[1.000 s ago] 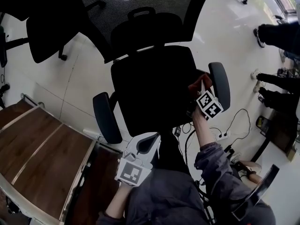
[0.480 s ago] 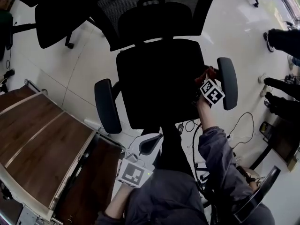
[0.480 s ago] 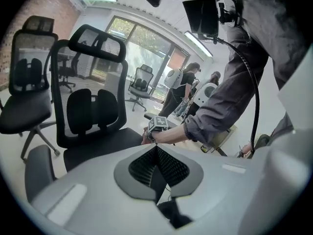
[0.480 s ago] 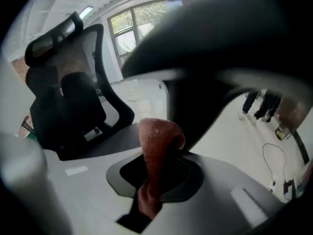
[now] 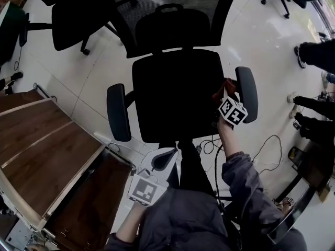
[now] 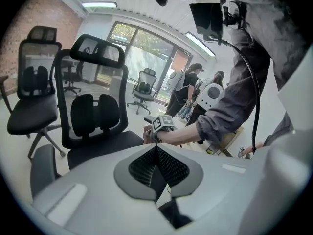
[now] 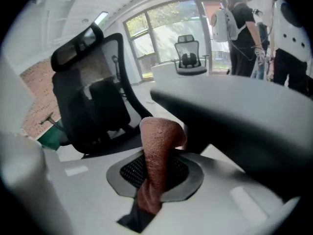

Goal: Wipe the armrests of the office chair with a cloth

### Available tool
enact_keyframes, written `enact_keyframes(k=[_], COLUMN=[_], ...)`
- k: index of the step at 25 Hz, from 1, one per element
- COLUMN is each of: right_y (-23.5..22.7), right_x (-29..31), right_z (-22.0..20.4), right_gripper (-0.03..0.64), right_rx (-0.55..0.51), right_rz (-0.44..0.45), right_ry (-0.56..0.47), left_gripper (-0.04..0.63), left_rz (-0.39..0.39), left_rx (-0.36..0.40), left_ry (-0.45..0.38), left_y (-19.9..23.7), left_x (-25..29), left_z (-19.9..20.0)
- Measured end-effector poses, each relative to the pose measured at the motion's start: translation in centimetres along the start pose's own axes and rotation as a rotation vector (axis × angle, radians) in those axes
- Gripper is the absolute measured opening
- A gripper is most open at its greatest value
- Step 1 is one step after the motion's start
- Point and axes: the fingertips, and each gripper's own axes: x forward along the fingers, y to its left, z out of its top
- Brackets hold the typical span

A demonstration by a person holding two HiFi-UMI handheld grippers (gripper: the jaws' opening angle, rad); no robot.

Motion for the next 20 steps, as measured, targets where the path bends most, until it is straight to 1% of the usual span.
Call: enact_keyframes(k=[6, 8, 11, 13, 15, 17, 20], right_y=[5.8, 7.6, 9.7, 10.9, 11.6, 12.1, 13.1], right_x=[-9.4, -13.2, -19.7, -24.0, -27.7, -30.9, -34.3], right_z=[2.8, 3.8, 5.3, 6.5, 7.2, 7.4, 8.0], right_gripper=[0.055, 0.055, 0.055, 0.055, 0.055, 0.055, 0.055], right_rx=[-0.104, -0.179, -0.333, -0.448, -0.541, -0.595, -0.626], right_rz=[0.287, 0.376, 0.486, 0.547, 0.592, 0.626, 0.672], right_ry=[-0.045, -0.066, -0.119, -0.162, -0.183, -0.184, -0.192], left_gripper=[0.015, 0.015, 0.015, 0.015, 0.015, 0.015, 0.015], left_rz=[0.083, 0.102, 0.130, 0.152, 0.170, 0.179, 0.192], left_rx=[0.002, 0.002, 0.020, 0.030, 0.034, 0.049, 0.100], left_ry=[-0.051, -0.070, -0.091, -0.109, -0.133, -0.150, -0.159], left_y=[0.0, -0.2, -0.9, -1.2, -1.9, -3.0, -4.4], left_x=[-1.1, -1.6, -2.5, -3.1, -3.9, -5.0, -6.4], left_z=[1.0, 1.4, 2.3, 3.2, 4.3, 5.4, 7.0])
